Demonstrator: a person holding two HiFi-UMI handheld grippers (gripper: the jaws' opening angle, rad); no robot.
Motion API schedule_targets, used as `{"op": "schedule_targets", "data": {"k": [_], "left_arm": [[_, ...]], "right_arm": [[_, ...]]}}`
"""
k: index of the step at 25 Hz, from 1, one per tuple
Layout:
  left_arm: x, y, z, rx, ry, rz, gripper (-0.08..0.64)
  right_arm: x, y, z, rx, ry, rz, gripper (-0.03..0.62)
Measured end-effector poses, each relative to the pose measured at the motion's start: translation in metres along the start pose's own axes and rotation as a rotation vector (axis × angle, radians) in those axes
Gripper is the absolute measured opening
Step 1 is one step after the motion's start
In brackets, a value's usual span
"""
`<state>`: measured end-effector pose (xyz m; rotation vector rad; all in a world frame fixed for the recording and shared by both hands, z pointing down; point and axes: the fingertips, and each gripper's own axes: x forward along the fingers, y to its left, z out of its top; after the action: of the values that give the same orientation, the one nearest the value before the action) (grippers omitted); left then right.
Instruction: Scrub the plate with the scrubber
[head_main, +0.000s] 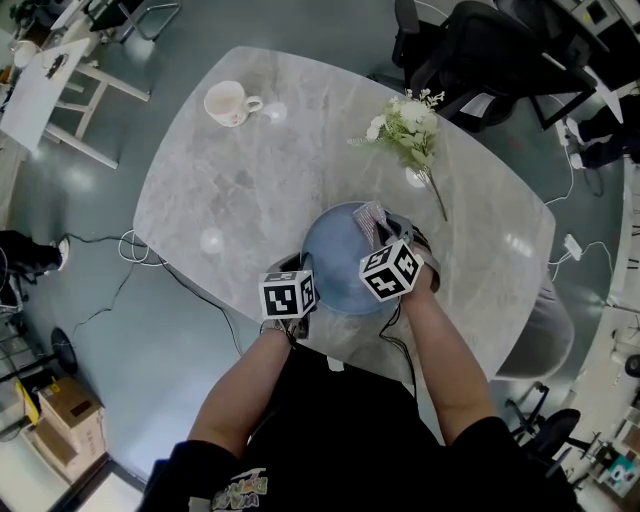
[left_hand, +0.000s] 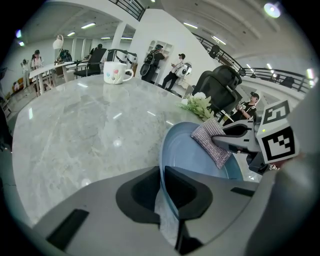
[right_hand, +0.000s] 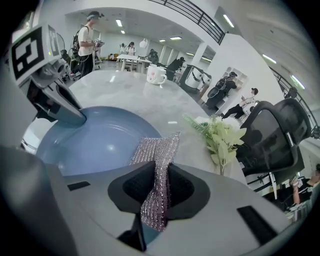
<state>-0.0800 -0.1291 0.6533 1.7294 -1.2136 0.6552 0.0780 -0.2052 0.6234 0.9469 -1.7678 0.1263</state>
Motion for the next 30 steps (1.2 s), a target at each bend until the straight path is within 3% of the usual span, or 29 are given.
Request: {"op": "schedule_targets", "data": {"k": [8,18,22,26,30], "left_arm": [[-0.001,0.001,0.000,0.003,-0.003,-0.001,0.043],[0.000,0.001,-0.001,-0.043,-0.004,-0.006,0.038],[-0.003,0.001,0.000,-0.071,-0.009,-0.006,0.035],[-0.003,0.001,-0.002,-0.083,-0.013,-0.006,0.035],[-0.004,0.001,-0.003,-0.098,-0.018,-0.005,0.034]], "right_arm": [[-0.009,-0.018,-0.010,-0.047,0.010,-0.075,0.080],[-0.027,-0.030,-0.016,0.019,-0.020,-0.131,0.080],[-0.037,-0.027,-0.013,0.139,-0.080,-0.109,0.080],[-0.050,-0.014,-0.004,0.381,-0.164,0.021,0.077],[-0.057,0.014,0.004,0.459,-0.185,0.129,0.077]]}}
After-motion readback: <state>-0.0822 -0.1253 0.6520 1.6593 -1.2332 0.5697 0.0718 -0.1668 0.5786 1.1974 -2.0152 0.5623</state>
